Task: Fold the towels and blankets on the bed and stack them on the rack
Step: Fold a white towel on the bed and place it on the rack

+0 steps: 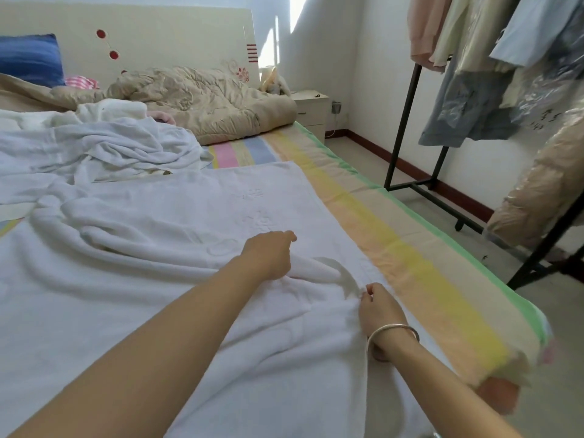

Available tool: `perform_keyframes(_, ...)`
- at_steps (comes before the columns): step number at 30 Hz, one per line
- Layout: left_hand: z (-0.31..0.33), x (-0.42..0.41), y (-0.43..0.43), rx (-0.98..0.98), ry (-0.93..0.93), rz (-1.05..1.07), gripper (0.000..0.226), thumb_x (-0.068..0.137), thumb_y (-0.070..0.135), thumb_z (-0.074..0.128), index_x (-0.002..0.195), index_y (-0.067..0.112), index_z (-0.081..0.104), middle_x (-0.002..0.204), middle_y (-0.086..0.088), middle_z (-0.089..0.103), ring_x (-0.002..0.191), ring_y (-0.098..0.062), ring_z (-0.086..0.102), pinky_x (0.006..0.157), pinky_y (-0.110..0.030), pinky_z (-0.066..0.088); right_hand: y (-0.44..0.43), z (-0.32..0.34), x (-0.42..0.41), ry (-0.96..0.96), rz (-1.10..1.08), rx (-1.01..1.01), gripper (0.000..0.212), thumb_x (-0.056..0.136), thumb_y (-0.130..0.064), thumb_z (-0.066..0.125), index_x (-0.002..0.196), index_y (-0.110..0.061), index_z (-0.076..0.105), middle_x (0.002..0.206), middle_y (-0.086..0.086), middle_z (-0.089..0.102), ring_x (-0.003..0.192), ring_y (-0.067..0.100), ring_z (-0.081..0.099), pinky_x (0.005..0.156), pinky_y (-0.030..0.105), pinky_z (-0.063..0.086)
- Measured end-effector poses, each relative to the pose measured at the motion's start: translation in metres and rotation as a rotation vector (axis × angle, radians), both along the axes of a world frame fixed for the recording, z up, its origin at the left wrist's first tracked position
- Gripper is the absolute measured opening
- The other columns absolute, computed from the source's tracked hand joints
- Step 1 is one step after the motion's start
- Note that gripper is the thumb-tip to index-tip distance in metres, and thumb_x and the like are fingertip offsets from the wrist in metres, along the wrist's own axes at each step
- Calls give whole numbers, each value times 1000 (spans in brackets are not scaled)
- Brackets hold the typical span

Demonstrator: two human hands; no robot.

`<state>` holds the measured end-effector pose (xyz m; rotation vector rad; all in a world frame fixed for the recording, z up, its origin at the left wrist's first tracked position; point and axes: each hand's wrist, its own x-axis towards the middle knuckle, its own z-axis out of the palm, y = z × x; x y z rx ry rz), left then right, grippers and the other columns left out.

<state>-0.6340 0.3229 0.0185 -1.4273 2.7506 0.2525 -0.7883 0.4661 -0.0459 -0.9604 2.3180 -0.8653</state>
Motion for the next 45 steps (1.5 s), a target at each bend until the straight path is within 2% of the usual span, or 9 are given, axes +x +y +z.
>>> perform_keyframes(6,-11,-5,-32,56,-116,14,33,97,26,45,127,35,57,133,7,55,121,-19,50,95,-30,41,0,14,-1,28,147,36,39,91,-53,52,105,-17,48,90,-1,58,87,24,57,70,33,40)
perform_keyframes(12,-6,-12,-48,132,-20,61,21,95,31,53,105,31,72,115,8,67,108,-18,57,90,-31,46,10,7,-22,-25,223,-51,17,96,-38,50,96,-21,51,80,-3,61,75,20,58,68,33,42)
perform_keyframes(21,4,-15,-51,126,-244,-18,10,87,26,65,79,33,66,98,12,67,94,-15,62,74,-29,51,17,1,-39,-112,260,-132,33,97,-26,52,65,-18,49,55,-8,47,57,11,42,59,31,32)
perform_keyframes(24,6,-16,-46,-57,-283,16,4,90,29,62,87,30,65,100,8,64,96,-19,61,69,-28,40,18,1,-37,-157,235,-136,20,90,-29,63,72,-20,59,64,-6,58,63,15,52,62,31,39)
perform_keyframes(29,15,-38,-58,-257,-2,240,22,86,2,53,99,12,68,106,-9,63,94,-31,60,69,-32,40,16,2,-31,-307,186,-160,16,79,-32,74,88,-25,62,82,9,69,75,26,67,69,32,51)
perform_keyframes(35,24,-108,-87,-597,112,99,28,89,-10,45,104,6,62,103,-14,62,97,-31,58,69,-34,39,5,-11,-44,-322,138,-196,13,88,-33,65,80,-23,67,74,0,73,69,23,68,70,37,55)
perform_keyframes(39,-25,-138,-101,-379,161,-1,37,89,-9,44,119,6,60,126,-11,54,111,-31,55,87,-39,48,-6,-20,-53,-251,142,-183,16,86,-34,66,75,-22,66,73,0,71,67,21,66,66,31,51)
perform_keyframes(42,-76,-133,-95,-2,67,-66,56,99,4,35,153,5,20,162,-8,9,147,-27,19,117,-36,23,-13,-27,-66,-198,113,-159,13,85,-34,67,77,-23,68,73,-3,71,69,17,65,67,30,49)
perform_keyframes(45,-74,-116,-85,13,313,-96,60,100,10,42,155,15,18,164,2,5,148,-17,15,116,-30,22,-17,-30,-72,-180,114,-128,13,85,-33,67,78,-22,70,74,-4,71,71,15,66,69,29,50)
